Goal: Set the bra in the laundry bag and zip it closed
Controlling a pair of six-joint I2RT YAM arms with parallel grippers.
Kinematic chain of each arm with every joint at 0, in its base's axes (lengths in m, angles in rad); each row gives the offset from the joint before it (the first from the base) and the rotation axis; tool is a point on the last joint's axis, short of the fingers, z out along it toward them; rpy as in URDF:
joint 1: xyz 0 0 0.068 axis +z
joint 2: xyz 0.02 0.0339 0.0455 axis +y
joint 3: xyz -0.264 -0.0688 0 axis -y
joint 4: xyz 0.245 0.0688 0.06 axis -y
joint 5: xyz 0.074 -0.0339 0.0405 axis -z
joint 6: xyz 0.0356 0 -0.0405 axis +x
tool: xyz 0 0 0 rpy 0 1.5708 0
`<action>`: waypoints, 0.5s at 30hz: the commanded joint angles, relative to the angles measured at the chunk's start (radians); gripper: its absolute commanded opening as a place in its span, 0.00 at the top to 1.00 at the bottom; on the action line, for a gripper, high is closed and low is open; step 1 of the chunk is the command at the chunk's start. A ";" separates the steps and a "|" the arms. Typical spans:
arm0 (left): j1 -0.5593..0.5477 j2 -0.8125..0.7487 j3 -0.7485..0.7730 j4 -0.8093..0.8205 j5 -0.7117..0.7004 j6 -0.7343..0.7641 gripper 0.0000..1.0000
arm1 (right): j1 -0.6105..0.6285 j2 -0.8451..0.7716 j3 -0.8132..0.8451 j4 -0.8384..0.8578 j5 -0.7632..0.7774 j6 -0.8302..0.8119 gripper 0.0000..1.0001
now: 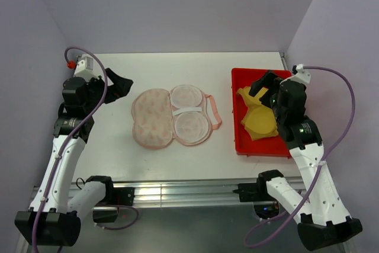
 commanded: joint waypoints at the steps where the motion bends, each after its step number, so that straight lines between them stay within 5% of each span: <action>1: 0.002 0.012 -0.002 0.056 0.044 -0.020 0.01 | -0.004 0.069 0.060 -0.061 0.114 -0.027 0.00; 6: 0.002 0.033 -0.003 0.063 0.073 -0.032 0.01 | -0.004 0.272 0.096 -0.150 0.185 0.003 0.00; 15: 0.002 0.053 -0.003 0.067 0.095 -0.046 0.01 | -0.002 0.465 -0.053 -0.057 0.195 0.049 0.05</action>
